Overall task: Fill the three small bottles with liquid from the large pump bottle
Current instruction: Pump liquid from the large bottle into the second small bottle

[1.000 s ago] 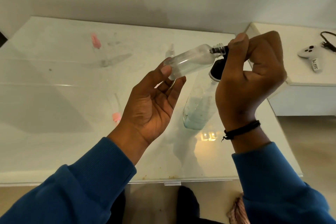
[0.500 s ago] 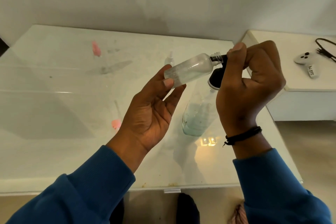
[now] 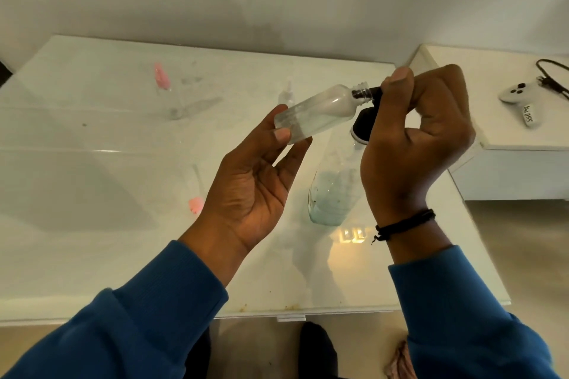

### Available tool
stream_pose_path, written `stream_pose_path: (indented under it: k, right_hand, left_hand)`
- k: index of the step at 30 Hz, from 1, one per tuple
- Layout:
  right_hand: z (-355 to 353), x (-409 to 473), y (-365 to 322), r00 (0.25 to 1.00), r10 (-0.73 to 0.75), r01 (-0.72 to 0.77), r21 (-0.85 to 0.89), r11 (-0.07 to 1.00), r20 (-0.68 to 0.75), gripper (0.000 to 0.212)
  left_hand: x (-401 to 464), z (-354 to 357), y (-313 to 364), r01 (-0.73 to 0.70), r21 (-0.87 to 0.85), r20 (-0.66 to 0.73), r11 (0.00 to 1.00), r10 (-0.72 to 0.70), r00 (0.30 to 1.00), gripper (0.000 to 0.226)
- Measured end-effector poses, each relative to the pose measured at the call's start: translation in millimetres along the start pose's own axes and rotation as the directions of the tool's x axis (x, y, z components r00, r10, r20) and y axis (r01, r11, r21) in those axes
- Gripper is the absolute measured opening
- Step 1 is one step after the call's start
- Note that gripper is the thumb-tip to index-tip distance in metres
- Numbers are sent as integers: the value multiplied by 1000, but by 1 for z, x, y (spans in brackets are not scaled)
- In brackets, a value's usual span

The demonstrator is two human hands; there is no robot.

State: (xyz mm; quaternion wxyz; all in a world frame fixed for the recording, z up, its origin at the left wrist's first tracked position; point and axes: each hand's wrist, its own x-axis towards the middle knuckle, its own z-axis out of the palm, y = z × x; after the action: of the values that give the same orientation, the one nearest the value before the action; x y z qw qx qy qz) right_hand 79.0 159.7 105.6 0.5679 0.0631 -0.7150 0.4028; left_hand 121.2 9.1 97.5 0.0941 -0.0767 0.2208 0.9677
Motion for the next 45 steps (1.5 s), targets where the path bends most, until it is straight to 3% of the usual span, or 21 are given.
stream_pose_path:
  k: [8,12,20,45]
  right_hand:
    - [-1,2,-1,1000,-8,7,2,1000,5,40]
    - [-2,4,2,1000,-4,4,17,1000,21,41]
    - [-1,3,2,1000,9,-9,17,1000,10,42]
    - [-1,6,1,1000,-10,10,33,999,4,39]
  left_hand:
    - [4,-5,-1,36,-25,3,999,-36,999,33]
    - [3,-6,1,40,-27,6,999,-40,999,51]
    - [1,0,2,45,-27,-48,999,-47,998,26]
    - [0,2,-1,97,-32,-117,995,-100,988,48]
